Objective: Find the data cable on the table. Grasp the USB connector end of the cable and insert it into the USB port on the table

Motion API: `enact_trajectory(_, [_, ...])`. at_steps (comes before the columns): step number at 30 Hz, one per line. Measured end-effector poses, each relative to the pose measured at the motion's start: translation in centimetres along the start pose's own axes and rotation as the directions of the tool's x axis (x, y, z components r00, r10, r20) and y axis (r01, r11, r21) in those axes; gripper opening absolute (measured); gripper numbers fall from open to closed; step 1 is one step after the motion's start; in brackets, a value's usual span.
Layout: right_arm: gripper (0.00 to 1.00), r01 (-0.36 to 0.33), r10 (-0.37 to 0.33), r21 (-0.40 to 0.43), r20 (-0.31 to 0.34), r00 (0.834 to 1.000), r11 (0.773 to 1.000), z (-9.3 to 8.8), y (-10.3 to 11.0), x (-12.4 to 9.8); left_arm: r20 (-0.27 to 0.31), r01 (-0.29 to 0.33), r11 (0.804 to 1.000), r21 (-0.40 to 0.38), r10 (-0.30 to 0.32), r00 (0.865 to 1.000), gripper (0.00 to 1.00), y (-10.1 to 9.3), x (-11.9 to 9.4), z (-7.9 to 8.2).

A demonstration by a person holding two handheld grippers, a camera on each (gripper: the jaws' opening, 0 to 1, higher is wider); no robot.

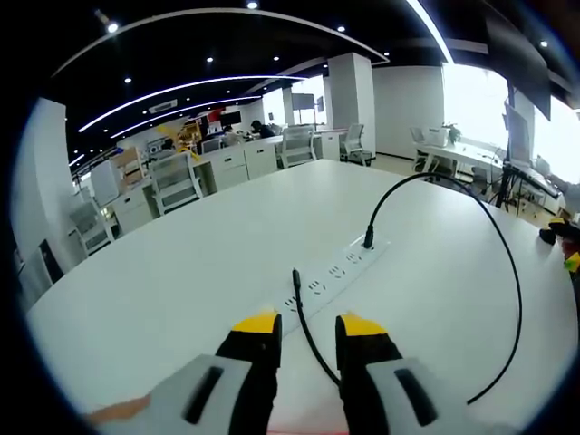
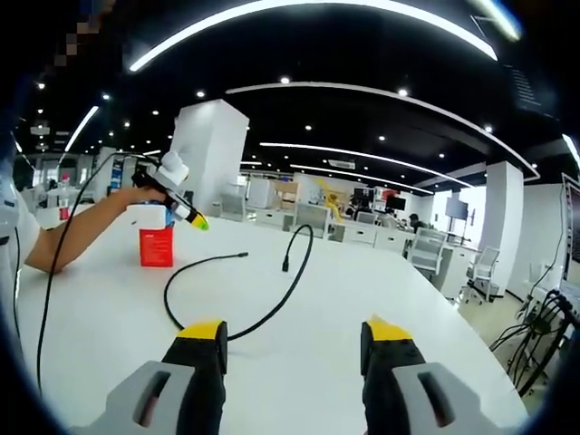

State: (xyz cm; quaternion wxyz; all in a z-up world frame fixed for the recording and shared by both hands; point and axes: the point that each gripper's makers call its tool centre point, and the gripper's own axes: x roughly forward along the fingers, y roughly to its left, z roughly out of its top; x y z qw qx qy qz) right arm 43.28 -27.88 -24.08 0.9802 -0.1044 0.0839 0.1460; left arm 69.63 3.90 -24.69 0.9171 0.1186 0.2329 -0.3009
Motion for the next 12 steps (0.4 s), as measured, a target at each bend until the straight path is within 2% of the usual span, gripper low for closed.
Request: enact_trajectory(12, [0.6, -0.014, 0.014, 0.011, -0.013, 1.0, 1.0, -0.17, 0.43, 0.46, 0.0, 0.001, 1.0, 0.002, -0.001, 1.0, 0.25, -0.01, 0.05, 0.04])
